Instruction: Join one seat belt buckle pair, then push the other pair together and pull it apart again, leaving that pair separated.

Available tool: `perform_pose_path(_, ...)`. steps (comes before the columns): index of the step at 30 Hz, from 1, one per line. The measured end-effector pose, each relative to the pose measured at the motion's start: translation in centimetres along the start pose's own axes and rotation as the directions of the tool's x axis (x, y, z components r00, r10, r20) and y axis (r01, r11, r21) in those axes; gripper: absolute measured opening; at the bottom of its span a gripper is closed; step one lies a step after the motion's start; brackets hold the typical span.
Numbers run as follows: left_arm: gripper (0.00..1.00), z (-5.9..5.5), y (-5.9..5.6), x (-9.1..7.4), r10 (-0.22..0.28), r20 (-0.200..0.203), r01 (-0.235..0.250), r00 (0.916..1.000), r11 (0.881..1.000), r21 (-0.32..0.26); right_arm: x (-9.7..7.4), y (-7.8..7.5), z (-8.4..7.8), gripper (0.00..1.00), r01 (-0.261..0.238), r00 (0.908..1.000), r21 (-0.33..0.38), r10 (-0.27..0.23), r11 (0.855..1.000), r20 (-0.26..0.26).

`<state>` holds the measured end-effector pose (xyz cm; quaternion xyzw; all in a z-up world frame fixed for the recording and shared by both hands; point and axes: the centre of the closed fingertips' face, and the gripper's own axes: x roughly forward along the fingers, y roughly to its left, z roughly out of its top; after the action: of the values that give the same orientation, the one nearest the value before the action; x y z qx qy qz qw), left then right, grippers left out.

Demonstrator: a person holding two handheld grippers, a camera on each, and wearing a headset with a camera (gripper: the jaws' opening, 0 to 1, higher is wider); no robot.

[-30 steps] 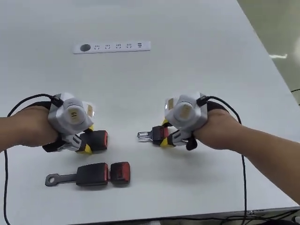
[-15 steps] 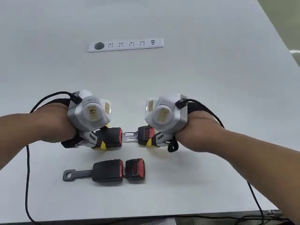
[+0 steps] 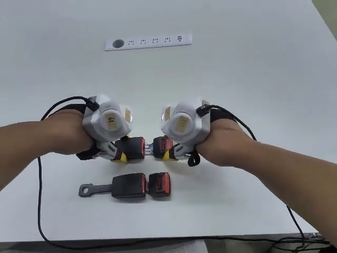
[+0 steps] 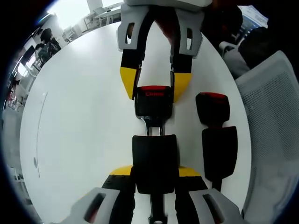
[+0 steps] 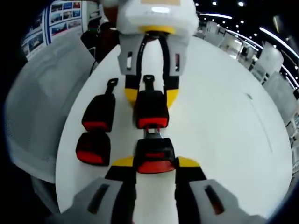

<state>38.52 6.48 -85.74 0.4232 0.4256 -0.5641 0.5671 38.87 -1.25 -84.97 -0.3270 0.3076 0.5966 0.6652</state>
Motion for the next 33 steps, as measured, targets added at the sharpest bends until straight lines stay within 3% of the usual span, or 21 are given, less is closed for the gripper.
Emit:
perform_pose_path(8, 0.32, 0.2, -0.2, -0.1, 0.005, 0.001, -0.005, 1.0, 1.0, 0.001, 0.5, 0.0, 0.7, 0.27, -0.005, 1.0, 0.01, 0.005, 1.0, -0.005)
perform_pose_path(12, 0.32, 0.2, -0.2, -0.2, 0.001, -0.006, -0.001, 1.0, 1.0, -0.001, 0.9, 0.3, 1.7, 0.26, 0.02, 0.9998, 0.01, -0.021, 1.0, 0.007)
perform_pose_path(16, 0.32, 0.2, -0.2, -0.2, 0.002, 0.001, -0.002, 1.0, 1.0, -0.006, 0.8, 0.1, 1.4, 0.27, 0.012, 0.9995, 0.02, -0.012, 1.0, 0.03)
perform_pose_path(25, 0.32, 0.1, -0.2, -0.2, 0.008, -0.005, -0.008, 1.0, 1.0, -0.01, 0.7, 0.1, 1.4, 0.27, 0.02, 0.9994, -0.004, -0.02, 1.0, 0.027)
perform_pose_path(33, 0.33, 0.1, -0.1, -0.1, 0.005, -0.018, -0.005, 0.9998, 1.0, -0.006, -0.2, 0.2, -0.1, 0.27, 0.025, 0.9991, 0.023, -0.026, 0.999, 0.035)
